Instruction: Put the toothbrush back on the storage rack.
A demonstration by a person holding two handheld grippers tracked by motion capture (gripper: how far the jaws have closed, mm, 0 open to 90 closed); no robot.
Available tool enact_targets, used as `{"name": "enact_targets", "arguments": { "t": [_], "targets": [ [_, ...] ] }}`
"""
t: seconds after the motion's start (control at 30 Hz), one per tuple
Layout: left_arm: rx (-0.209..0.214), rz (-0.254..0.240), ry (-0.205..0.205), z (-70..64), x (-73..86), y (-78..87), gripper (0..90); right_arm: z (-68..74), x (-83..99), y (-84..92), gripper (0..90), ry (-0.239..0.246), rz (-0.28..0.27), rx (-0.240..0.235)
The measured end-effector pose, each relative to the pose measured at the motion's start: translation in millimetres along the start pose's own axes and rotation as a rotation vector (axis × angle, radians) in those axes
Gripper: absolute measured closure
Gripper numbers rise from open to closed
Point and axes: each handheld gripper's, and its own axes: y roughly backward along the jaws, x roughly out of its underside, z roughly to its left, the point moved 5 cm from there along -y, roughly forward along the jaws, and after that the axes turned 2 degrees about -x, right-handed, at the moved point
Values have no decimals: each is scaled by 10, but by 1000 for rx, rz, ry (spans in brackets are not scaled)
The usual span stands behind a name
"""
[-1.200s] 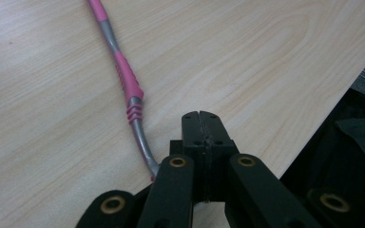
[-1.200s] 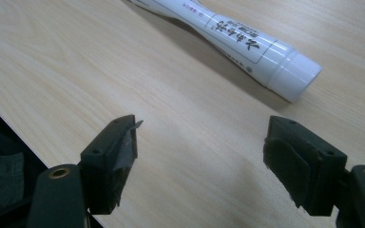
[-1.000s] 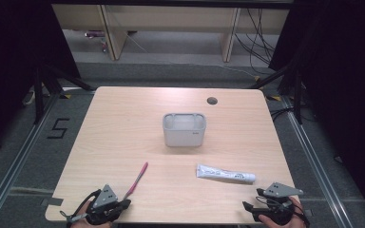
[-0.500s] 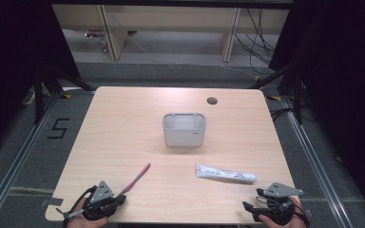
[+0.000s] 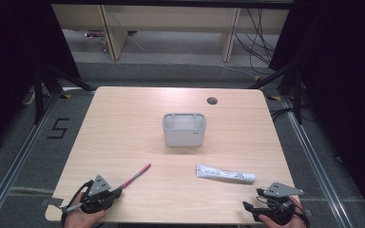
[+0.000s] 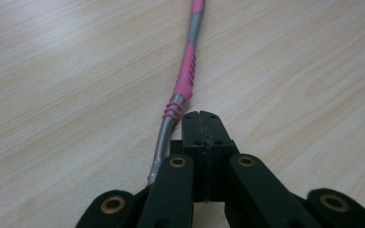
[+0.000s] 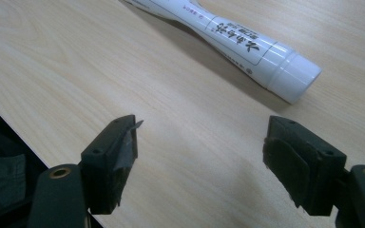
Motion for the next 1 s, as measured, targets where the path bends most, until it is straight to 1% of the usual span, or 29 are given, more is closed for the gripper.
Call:
{"name": "enact_targets", "arguments": {
  "t": [0.1,0.13,0.17,0.2,0.27,0.33,0.37,0.4,0.43,0.47,0.5,0.53,0.63,0.67,0.7,0.73,0.83,0.87,0.9,0.93,0.97,1.0],
  "targets": [
    [-9,-4,4,36,-14,-8,896,0,0,0,273,0,0,0],
    [-13,15,7,73,-26,-2,896,-1,0,1,273,0,0,0],
    [-13,15,7,73,-26,-2,896,-11,-3,1,273,11,-3,2],
    [-27,-3,14,104,-42,-25,895,-19,-6,-4,273,22,-7,-2],
    [-29,13,17,134,-45,-39,896,2,0,-5,273,-1,-1,-9],
    [-30,11,19,159,-56,-52,896,2,0,-2,273,-1,0,-6],
    [-33,22,6,183,-59,-48,896,-24,-6,0,273,26,-8,8],
    [-41,17,15,194,-65,-61,895,-27,-3,-3,273,32,-7,9],
    [-41,17,15,194,-65,-61,896,-27,-3,-3,273,32,-7,9],
    [-38,14,24,208,-76,-73,896,-2,0,0,273,1,-1,0],
    [-38,14,24,208,-76,-73,896,-2,0,0,273,1,-1,0],
    [-40,14,22,224,-90,-83,896,8,2,-5,273,-7,1,-11],
    [-44,12,33,235,-103,-99,896,9,3,-4,273,-9,2,-12],
    [-49,13,30,258,-113,-108,896,-23,-6,-4,273,27,-9,1],
    [-53,25,22,281,-115,-106,896,-26,-7,0,273,29,-10,7],
    [-51,15,31,286,-120,-113,896,-27,-7,-1,273,31,-9,6],
    [-63,21,35,314,-127,-118,896,-17,-4,-2,273,20,-5,-1],
    [-59,37,28,348,-129,-114,896,2,0,-5,273,0,-1,-9],
    [-59,37,28,348,-129,-114,896,2,0,-5,273,0,-1,-9],
    [-65,11,48,350,-141,-135,896,2,-1,-4,273,0,0,-10],
    [-75,19,46,387,-145,-134,895,-9,-3,-4,273,11,-4,-7],
    [-76,14,50,402,-151,-136,896,-19,-5,-3,273,23,-6,-4]
  ]
}}
